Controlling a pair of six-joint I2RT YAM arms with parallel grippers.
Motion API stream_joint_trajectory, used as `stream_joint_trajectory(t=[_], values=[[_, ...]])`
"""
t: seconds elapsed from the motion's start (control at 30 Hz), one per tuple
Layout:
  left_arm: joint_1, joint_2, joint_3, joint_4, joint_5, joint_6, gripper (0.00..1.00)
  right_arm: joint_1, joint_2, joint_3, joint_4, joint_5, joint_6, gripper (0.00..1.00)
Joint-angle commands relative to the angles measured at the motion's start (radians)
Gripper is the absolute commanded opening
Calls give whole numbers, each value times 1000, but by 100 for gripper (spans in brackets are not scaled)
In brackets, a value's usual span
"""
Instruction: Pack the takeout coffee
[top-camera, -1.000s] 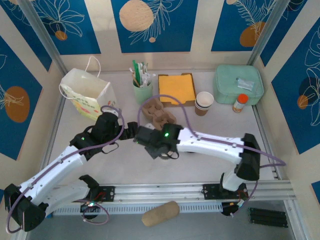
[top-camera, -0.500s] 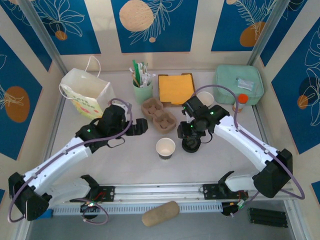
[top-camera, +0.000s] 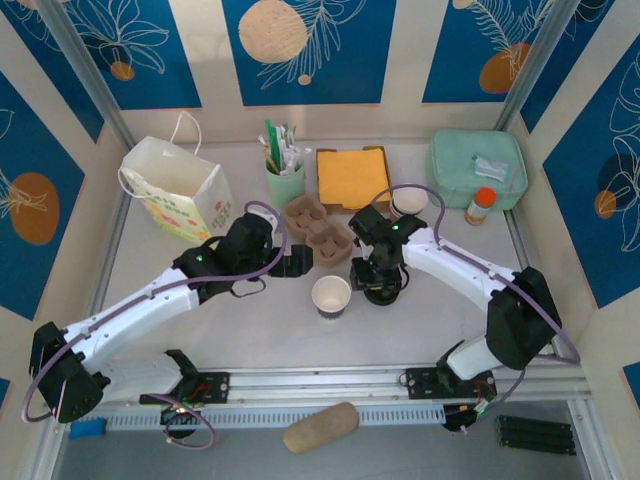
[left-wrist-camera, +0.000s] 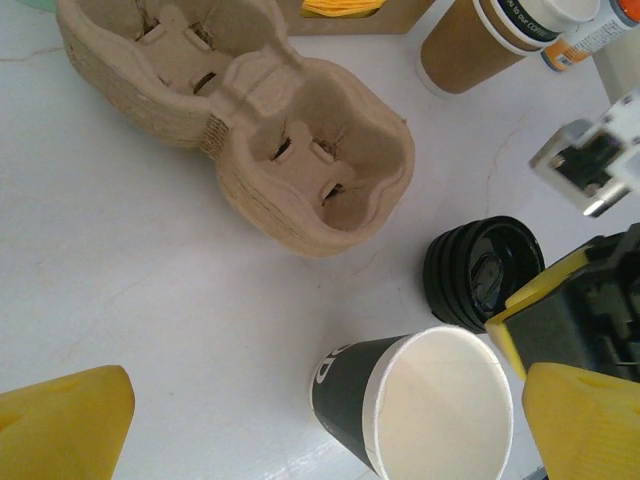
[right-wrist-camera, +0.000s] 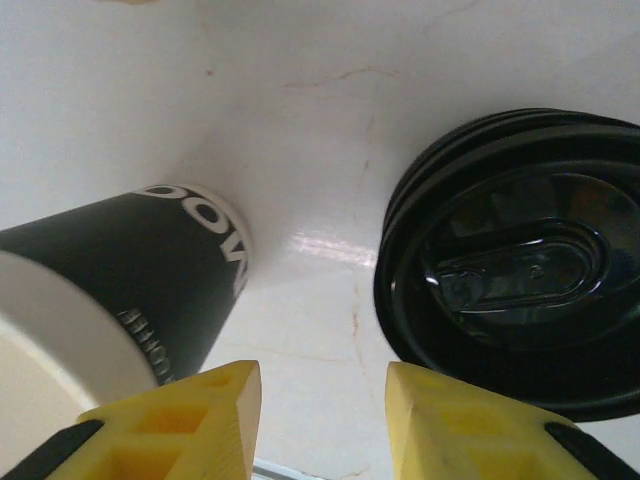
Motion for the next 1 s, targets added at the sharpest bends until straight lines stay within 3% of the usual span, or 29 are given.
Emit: stream_joint_trajectory(t=[0.0, 0.47, 0.8, 0.97], values=[[-11, 2, 2, 18, -16, -14, 99, 11, 18, -13, 6, 41, -17, 39], [-12, -2, -10, 33, -18, -26, 99, 25, 98, -13, 28, 123, -35, 37], [-14, -9, -16, 37, -24, -29, 99, 22, 102, -24, 37, 140, -47, 22], [-14, -9, -15, 37, -23, -29, 99, 19, 104, -27, 38, 146, -50, 21]])
